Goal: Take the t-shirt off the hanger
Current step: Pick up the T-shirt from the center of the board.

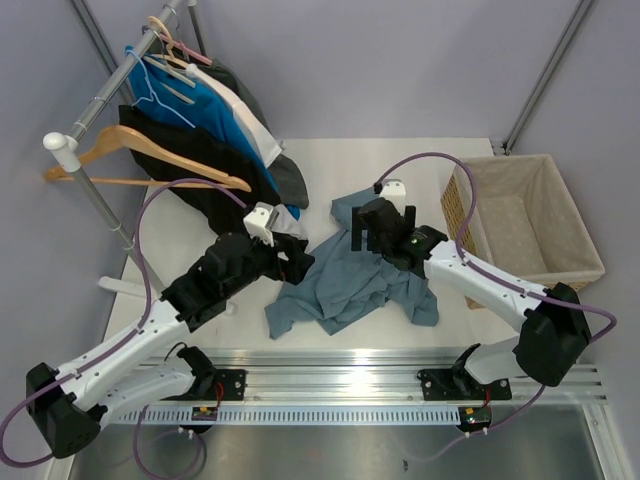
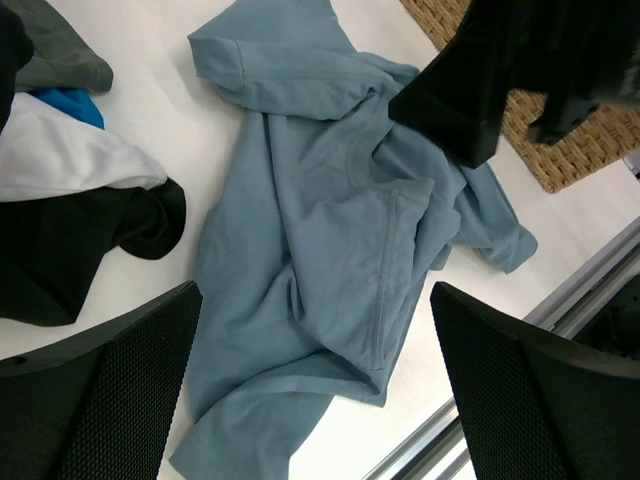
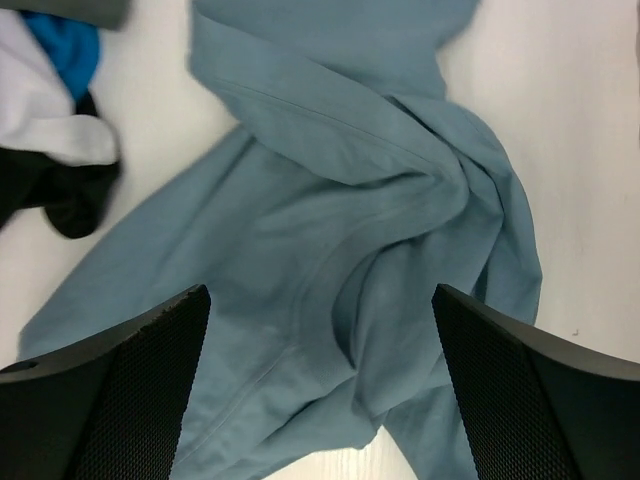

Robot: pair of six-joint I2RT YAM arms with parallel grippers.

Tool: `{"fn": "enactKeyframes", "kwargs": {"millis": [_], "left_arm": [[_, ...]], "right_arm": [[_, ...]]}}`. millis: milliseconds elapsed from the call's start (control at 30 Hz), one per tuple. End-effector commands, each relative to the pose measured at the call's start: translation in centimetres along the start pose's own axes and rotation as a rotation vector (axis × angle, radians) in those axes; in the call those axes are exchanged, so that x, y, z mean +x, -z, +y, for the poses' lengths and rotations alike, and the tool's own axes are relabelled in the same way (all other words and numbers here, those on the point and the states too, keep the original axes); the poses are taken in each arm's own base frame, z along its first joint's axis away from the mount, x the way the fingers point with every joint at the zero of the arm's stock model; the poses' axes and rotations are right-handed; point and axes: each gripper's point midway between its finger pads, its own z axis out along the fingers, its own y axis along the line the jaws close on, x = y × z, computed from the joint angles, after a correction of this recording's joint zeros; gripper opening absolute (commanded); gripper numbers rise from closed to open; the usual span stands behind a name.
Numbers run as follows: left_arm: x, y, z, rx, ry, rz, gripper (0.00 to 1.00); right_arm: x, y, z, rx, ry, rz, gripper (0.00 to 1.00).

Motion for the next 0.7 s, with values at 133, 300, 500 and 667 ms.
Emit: {"fn": "enactKeyframes", "kwargs": {"millis": [133, 300, 500, 667], "left_arm": [[-0.4, -2.2, -0.7, 0.041, 0.034, -0.072, 0.99], [0.5, -2.4, -1.0, 0.057, 0.026, -0.069, 0.99], [1.2, -2.4, -0.4, 0.021, 0.057, -0.055, 0.99], [1.2, -1.4, -2.1, 0.098, 0.117, -0.024, 0.99]], "right_arm": [[3.7, -4.5, -1.0, -0.038, -0.227, 0.065, 0.99], [8.1, -8.3, 0.6, -0.044, -0.202, 0.204, 0.99], [10.1, -10.8, 1.6, -0.050, -0.221, 0.250, 0.99], [10.7, -11.5, 2.7, -0.077, -0.222, 0.287, 0.76]]}}
